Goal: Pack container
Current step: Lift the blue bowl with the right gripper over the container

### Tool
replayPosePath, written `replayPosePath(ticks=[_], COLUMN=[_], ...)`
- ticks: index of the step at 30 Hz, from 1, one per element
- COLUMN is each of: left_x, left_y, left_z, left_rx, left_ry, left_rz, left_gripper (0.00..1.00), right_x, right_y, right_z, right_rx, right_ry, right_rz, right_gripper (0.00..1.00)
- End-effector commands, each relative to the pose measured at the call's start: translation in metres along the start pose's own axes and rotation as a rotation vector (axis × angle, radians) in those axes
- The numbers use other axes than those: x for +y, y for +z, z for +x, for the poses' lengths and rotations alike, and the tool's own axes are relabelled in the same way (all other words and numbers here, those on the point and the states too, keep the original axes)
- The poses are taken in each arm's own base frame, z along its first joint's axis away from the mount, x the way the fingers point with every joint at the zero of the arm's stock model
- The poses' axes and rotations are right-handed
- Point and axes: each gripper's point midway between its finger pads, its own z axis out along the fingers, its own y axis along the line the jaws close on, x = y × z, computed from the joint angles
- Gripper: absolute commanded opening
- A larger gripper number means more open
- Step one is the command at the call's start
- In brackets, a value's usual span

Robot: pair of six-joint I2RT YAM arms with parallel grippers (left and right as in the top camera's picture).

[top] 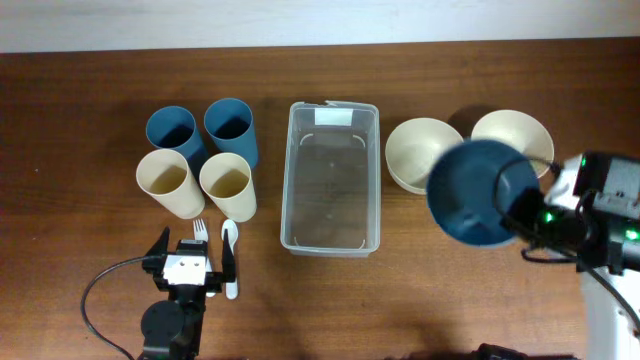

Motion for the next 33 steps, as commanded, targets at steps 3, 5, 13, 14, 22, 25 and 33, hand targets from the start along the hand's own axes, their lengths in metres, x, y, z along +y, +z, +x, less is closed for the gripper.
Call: replayPosePath(ticks=[3, 5, 13, 14, 22, 25, 33], left_x=[-0.001, -0.001, -0.001, -0.001, -0.001, -0.001, -0.001], left_y=[0.000, 0.000, 0.000, 0.000, 0.000, 0.000, 0.000], left_z=[0.000, 0.000, 0.000, 0.000, 0.000, 0.000, 0.000], left_rx=[-0.007, -0.007, -0.007, -0.007, -0.007, -0.007, -0.007], left_ry=[0.016, 0.016, 0.016, 0.016, 0.016, 0.016, 0.016], left_rz=[0.005, 0.005, 0.005, 0.005, 0.005, 0.005, 0.005], left_gripper=[1.00, 1.00, 1.00, 1.00, 1.00, 1.00, 1.00], right_x=[0.080, 0.110, 0.189, 0.193, 0.222, 0.222, 0.232], right_y=[-0.024, -0.012, 0.085, 0.099, 0.171, 0.186, 0.200], right_z=[-0.018, -0.018, 0.006, 0.007, 0.005, 0.001, -0.010], right_rx=[-0.027, -0.001, 0.141, 0.140, 0.095, 0.081, 0.025], right_ry=[-0.167, -0.212, -0.318, -0.312, -0.376, -0.376, -0.370], right_rz=[-0.151, -0.192, -0.234, -0.216, -0.196, -0.184, -0.205], right_gripper=[0.04, 0.04, 0.04, 0.04, 0.04, 0.04, 0.04])
